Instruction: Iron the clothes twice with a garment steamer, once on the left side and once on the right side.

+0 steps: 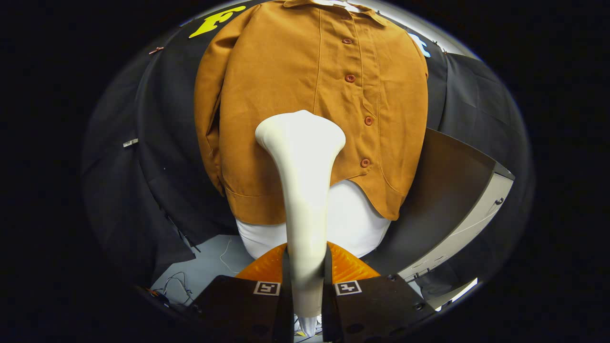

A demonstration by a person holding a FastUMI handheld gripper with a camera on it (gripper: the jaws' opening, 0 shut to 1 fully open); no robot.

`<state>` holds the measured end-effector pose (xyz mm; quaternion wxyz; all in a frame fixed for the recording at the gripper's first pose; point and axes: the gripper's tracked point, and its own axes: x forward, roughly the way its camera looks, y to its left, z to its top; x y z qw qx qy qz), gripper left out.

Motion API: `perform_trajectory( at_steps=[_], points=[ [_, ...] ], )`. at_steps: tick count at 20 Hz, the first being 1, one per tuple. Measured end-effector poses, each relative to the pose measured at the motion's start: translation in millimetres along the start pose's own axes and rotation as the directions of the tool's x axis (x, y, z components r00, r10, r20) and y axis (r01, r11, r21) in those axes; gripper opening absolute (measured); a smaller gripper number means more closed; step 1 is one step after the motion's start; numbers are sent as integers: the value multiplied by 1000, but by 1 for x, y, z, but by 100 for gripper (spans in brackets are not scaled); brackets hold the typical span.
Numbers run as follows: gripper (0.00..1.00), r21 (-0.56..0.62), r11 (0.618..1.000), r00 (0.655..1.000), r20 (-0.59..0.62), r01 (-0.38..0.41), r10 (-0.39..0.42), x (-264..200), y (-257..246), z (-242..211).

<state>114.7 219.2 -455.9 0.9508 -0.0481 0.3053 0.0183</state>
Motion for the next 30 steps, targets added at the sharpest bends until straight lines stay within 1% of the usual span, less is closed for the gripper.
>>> perform_trajectory(
  at_steps=[6, 10, 21, 27, 30],
  points=[
    [26, 6, 1000, 999, 34, -9, 9, -39, -15, 17],
    [26, 13, 1000, 997, 77, -12, 11, -69, -26, 38],
    [26, 37, 999, 978, 210, -17, 8, -149, -64, 120],
    [27, 78, 997, 963, 269, -27, 5, -199, -87, 168],
    [26, 74, 997, 953, 302, -25, 1, -218, -99, 189]
  ],
)
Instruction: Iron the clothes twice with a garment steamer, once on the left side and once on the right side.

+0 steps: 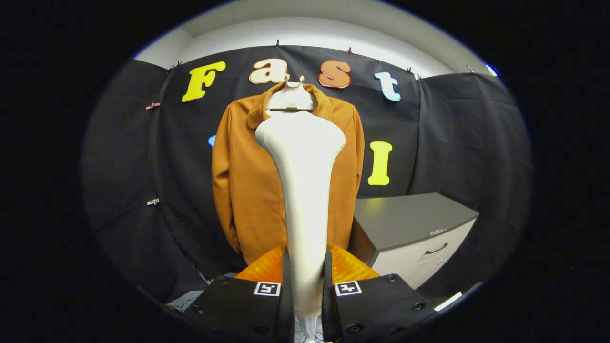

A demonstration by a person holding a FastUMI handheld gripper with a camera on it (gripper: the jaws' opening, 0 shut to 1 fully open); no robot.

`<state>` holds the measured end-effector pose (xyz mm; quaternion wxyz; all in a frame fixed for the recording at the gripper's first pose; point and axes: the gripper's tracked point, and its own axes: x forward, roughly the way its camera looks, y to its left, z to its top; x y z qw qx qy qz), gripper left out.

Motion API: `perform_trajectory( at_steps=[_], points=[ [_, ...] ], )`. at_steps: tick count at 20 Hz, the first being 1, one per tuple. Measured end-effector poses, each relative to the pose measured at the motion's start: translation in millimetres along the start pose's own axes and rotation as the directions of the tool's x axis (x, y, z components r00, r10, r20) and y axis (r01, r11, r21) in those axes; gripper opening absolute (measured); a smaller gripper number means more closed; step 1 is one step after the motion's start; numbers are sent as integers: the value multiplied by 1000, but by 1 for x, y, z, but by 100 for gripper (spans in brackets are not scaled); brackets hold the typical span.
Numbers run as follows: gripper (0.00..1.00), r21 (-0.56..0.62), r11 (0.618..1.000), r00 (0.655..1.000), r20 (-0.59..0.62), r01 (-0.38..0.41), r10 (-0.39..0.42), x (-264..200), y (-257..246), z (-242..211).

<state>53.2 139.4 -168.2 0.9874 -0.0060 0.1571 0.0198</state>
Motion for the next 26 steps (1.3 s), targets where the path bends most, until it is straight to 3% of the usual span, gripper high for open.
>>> perform_trajectory(
  at_steps=[8, 26],
  points=[
    [26, 33, 999, 999, 43, 11, -13, -16, -16, 42],
    [26, 27, 1000, 998, 64, 5, -6, -19, -14, 54]
  ],
)
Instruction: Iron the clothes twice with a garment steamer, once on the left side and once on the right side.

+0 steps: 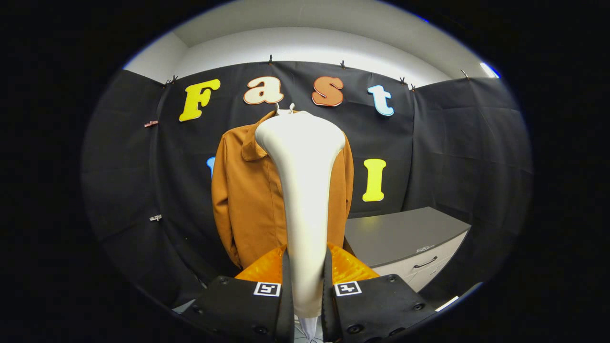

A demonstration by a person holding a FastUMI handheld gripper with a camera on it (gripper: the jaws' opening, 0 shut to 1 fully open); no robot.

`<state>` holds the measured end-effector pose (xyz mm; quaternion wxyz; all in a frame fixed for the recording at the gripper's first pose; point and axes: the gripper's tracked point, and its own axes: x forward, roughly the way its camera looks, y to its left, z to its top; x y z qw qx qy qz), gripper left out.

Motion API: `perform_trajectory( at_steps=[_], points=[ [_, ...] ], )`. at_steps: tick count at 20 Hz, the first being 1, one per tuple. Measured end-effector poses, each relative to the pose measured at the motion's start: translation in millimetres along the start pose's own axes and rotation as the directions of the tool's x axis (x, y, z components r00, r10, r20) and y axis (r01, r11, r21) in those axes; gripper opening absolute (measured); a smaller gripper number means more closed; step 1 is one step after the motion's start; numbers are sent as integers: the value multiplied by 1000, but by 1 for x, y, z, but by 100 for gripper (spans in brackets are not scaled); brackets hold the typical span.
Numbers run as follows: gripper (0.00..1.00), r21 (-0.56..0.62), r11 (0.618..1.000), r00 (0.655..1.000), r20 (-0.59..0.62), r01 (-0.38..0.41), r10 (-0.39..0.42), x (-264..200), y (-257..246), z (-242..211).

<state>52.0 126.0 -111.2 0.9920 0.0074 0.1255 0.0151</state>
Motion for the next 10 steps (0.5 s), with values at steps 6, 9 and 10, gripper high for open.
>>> perform_trajectory(
  at_steps=[6, 9, 10],
  points=[
    [26, -8, 1000, 1000, -2, -2, 2, 3, 1, -1],
    [26, -8, 1000, 1000, 1, -2, 2, 4, 1, -1],
    [26, -7, 1000, 1000, 2, -1, 1, 4, 1, 0]
  ],
)
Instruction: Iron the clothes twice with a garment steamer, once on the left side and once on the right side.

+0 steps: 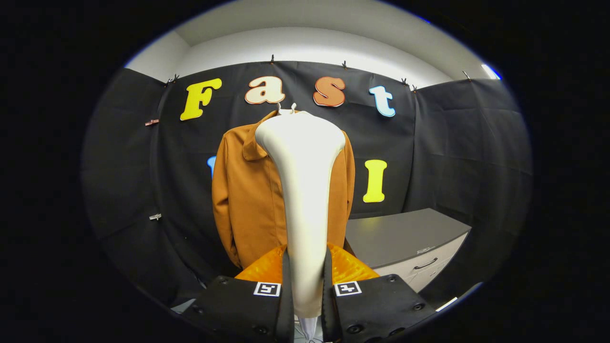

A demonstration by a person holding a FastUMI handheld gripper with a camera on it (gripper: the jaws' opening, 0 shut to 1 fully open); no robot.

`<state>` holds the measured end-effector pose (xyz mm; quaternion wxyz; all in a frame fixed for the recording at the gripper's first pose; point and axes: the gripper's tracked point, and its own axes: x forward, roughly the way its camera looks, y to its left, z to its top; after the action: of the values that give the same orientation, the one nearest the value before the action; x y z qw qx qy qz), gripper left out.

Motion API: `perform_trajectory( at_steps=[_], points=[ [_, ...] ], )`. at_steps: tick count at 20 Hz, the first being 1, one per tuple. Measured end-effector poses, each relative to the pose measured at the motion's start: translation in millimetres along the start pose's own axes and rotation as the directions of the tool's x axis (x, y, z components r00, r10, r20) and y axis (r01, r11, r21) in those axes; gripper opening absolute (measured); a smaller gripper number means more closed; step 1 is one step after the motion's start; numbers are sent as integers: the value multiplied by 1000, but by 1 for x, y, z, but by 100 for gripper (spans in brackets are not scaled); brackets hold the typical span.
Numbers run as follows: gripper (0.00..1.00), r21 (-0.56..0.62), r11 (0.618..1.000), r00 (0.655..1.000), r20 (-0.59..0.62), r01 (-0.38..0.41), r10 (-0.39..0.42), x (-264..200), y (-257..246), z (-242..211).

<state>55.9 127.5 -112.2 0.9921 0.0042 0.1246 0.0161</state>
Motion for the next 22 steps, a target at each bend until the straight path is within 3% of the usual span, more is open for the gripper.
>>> perform_trajectory(
  at_steps=[22],
  points=[
    [26, 3, 1000, 1000, 6, 7, -7, -6, -5, -1]
  ],
)
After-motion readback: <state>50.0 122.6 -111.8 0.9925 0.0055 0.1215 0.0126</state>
